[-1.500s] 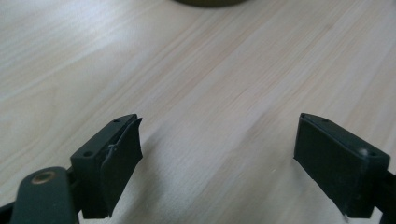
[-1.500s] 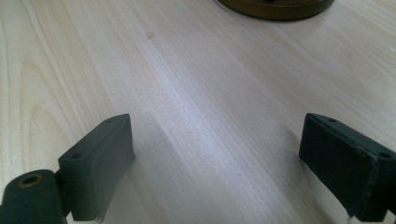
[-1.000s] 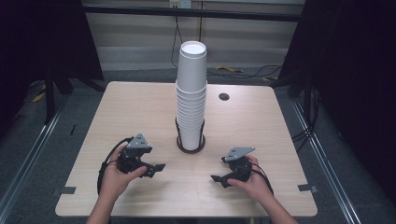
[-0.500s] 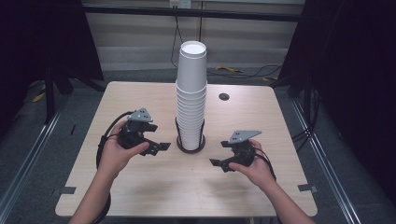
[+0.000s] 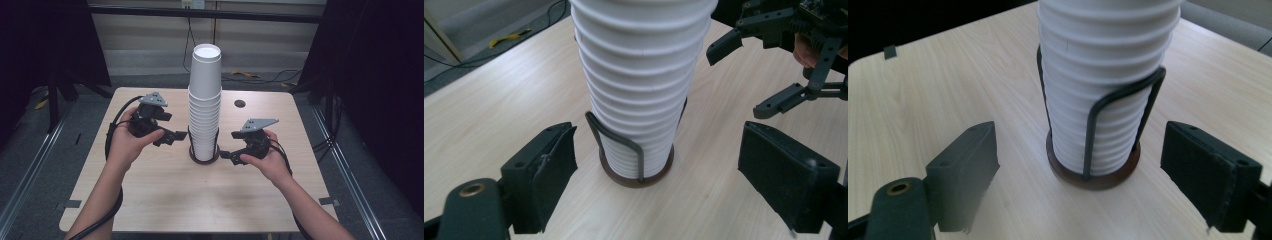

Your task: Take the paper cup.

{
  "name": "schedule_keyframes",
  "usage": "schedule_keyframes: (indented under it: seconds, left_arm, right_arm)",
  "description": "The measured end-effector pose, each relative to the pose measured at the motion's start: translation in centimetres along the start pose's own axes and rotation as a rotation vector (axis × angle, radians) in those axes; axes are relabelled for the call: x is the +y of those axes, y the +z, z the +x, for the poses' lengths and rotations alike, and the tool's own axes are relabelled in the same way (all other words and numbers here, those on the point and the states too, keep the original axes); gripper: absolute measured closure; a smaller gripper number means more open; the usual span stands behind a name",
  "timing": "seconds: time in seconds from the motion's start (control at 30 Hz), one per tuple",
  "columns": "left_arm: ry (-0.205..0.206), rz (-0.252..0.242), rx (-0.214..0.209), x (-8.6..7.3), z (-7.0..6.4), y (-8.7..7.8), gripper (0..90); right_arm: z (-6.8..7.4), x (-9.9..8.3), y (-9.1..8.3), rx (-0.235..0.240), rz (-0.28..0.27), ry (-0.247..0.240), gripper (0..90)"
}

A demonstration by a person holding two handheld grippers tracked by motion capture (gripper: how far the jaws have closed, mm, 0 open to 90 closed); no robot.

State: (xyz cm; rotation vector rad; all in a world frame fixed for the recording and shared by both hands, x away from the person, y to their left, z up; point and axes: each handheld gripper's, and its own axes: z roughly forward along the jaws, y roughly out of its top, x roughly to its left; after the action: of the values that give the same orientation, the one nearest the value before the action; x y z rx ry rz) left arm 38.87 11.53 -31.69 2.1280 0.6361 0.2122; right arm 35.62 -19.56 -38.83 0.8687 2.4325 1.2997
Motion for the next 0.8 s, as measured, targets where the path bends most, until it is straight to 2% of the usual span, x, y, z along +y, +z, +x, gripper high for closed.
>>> schedule_keyframes:
  seconds: [0.13, 0.2, 0.33, 0.43, 0.63, 0.67, 0.8]
  left_arm:
    - [0.012, 0.006, 0.003, 0.9, 0.1, -0.2, 15.1]
    - [0.002, 0.000, 0.006, 1.2, 0.1, -0.2, 15.1]
    - [0.006, 0.008, 0.008, 1.9, 0.4, -0.3, 15.0]
    - [0.013, 0.004, 0.019, 2.4, 0.5, -0.3, 15.0]
    - [0.009, -0.012, 0.016, 3.5, 0.4, -0.3, 15.0]
    - [0.023, -0.009, 0.015, 3.7, 0.4, -0.3, 15.0]
    - [0.015, -0.023, 0.004, 4.5, 0.3, -0.2, 15.0]
  right_arm:
    - [-0.2, 1.1, 0.0, 0.000, -0.015, 0.007, 14.0]
    - [-0.3, 1.6, 0.1, -0.004, -0.031, 0.021, 13.9]
    - [-0.6, 2.5, 0.0, -0.013, -0.054, 0.013, 13.5]
    - [-0.7, 3.2, -0.1, -0.010, -0.071, 0.024, 13.4]
    - [-0.9, 4.5, -0.6, -0.028, -0.093, 0.010, 13.4]
    - [-0.9, 4.7, -0.7, -0.025, -0.097, 0.013, 13.4]
    - [-1.0, 5.4, -0.8, -0.030, -0.101, 0.001, 13.4]
